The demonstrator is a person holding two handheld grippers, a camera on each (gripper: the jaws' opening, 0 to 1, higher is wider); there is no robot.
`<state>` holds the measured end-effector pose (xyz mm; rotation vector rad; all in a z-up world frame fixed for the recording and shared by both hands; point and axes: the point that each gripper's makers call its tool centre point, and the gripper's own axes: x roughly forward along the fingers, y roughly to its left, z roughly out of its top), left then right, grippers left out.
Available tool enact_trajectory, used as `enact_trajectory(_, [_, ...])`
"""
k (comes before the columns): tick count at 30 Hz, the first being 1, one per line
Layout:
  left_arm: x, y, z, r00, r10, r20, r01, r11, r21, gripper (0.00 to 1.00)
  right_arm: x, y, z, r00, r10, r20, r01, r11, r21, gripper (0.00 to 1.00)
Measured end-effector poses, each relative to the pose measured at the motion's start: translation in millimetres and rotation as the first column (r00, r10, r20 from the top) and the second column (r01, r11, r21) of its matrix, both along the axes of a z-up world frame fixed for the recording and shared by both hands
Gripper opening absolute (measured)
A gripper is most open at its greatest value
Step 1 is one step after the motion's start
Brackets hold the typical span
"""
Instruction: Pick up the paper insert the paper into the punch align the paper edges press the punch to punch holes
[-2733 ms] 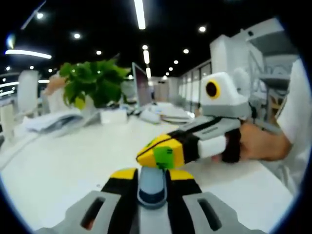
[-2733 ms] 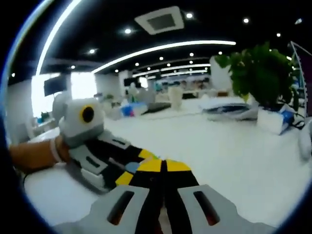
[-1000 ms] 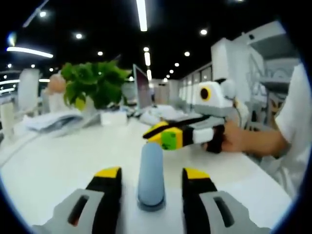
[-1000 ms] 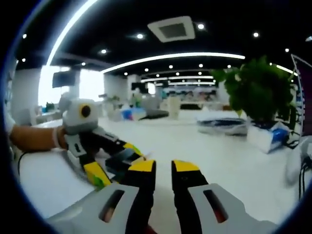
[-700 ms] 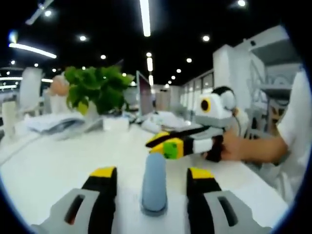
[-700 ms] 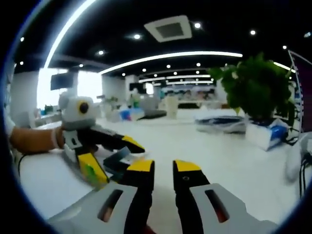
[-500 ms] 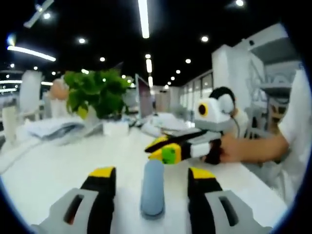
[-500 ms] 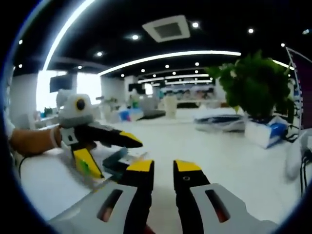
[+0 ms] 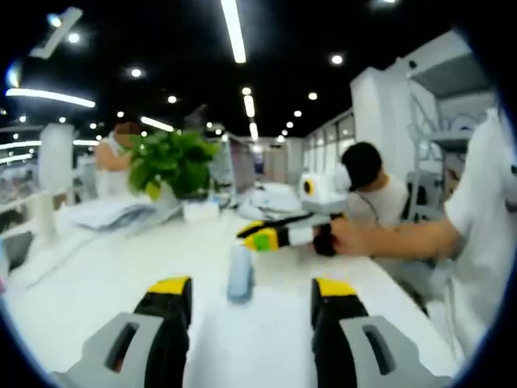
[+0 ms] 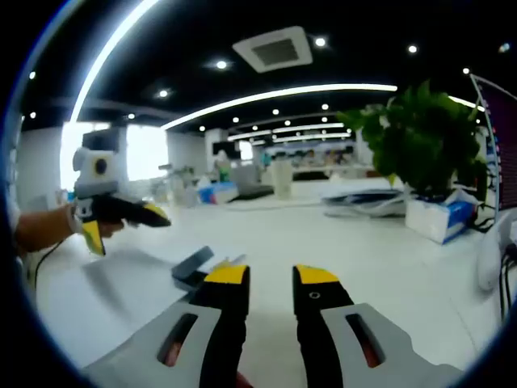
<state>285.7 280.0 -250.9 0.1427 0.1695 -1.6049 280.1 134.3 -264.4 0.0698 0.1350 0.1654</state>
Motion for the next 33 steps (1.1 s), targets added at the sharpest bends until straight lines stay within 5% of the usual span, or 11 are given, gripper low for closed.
enact_trajectory(4, [-3.1, 34, -23.0, 0.999, 0.029, -0.027, -0.028, 0.999, 0.046, 0.60, 0, -1, 0.6, 1.000, 0.000, 0.002, 0.000, 1.000, 0.003, 0.25])
enact_trajectory(9, [-14.5, 52, -37.3, 0.999, 0.016, -0.035, -0.013, 0.997, 0.071, 0.60, -2, 2, -0.2, 1.000, -0.002, 0.002, 0.002, 1.000, -0.001, 0.25])
enact_trajectory(33, [-25.9, 57, -50.7, 1.000, -0.023, 0.015, 0.022, 0.995, 0.092, 0.61, -8, 12, -2.5, 0.999, 0.039, 0.011, -0.039, 0.999, -0.003, 0.27])
